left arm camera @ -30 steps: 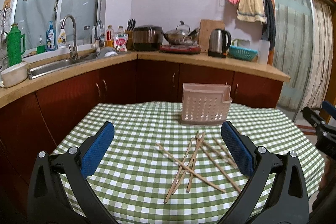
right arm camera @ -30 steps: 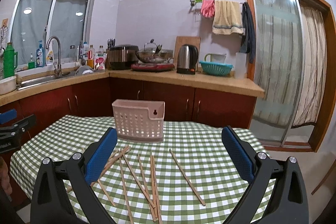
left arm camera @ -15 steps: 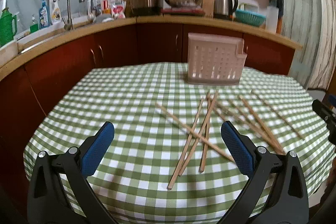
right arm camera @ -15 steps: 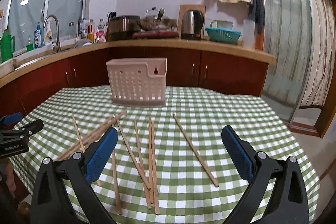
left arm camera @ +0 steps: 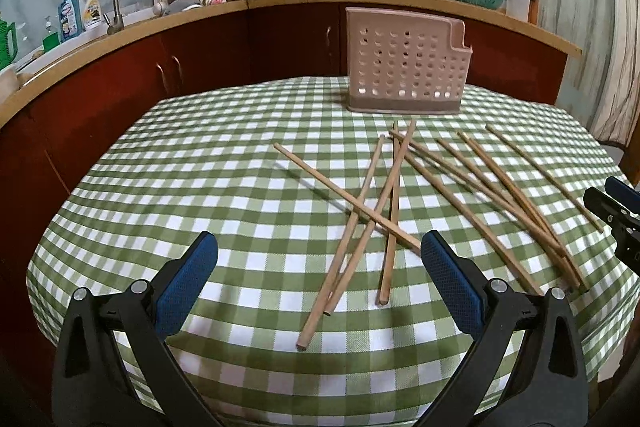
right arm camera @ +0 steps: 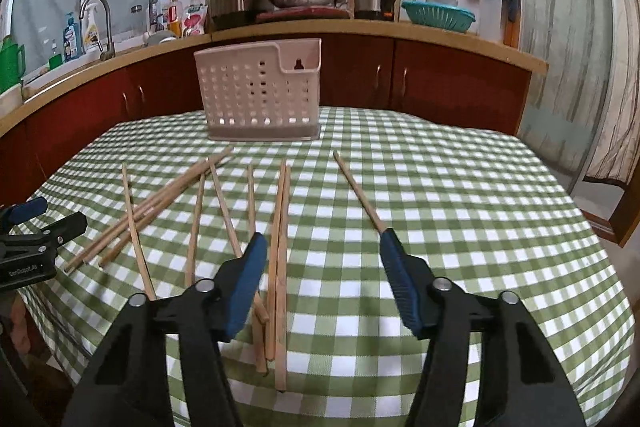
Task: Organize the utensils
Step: 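Lower both tools toward the scattered wooden chopsticks, then close the right tool on one wooden chopstick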
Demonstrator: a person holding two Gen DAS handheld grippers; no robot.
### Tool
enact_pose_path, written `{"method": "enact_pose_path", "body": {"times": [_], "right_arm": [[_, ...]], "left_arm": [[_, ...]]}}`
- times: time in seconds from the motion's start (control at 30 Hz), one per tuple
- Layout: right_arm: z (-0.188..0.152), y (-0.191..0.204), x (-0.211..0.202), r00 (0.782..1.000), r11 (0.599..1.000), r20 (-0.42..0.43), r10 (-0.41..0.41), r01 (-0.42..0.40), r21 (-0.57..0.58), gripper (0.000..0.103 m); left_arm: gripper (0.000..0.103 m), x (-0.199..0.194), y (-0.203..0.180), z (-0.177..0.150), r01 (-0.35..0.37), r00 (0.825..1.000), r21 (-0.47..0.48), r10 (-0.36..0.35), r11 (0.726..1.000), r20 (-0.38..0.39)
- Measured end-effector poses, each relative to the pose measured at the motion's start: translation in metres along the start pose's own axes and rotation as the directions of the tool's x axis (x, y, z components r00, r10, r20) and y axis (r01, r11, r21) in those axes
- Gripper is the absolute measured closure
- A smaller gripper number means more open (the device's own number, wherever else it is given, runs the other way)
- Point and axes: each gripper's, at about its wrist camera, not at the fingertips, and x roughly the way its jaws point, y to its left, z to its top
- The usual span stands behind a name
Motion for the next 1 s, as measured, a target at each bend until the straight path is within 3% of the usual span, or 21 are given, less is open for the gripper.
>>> {"method": "enact_pose_path", "body": {"times": [0.2, 0.53, 0.93, 1.0], "right_arm": [[-0.008, -0.009, 0.012, 0.999, 1.0, -0.035, 0.009, -0.008, 0.021, 0.055], [-0.017, 0.015, 0.014, 0.992, 0.992, -0.044, 0.115, -0.117, -0.047, 0.063], [-0.028, 0.031, 0.023, 0.979, 0.979, -0.102, 0.178, -0.187, -0.08, 0.095], [-0.028, 0.033, 0.022, 0.978, 0.977, -0.102, 0.182, -0.192, -0.089, 0.095]], "left_arm": [[0.004, 0.007, -0.002, -0.001, -0.006, 1.0, -0.001, 0.006, 1.0, -0.009], [0.004, 0.01, 0.0, -0.004, -0.01, 1.0, -0.004, 0.01, 1.0, -0.017], [0.004, 0.01, 0.001, -0.006, -0.002, 1.0, -0.011, 0.001, 1.0, -0.022], [0.004, 0.01, 0.002, -0.006, -0.001, 1.0, -0.012, 0.0, 1.0, -0.023]]}}
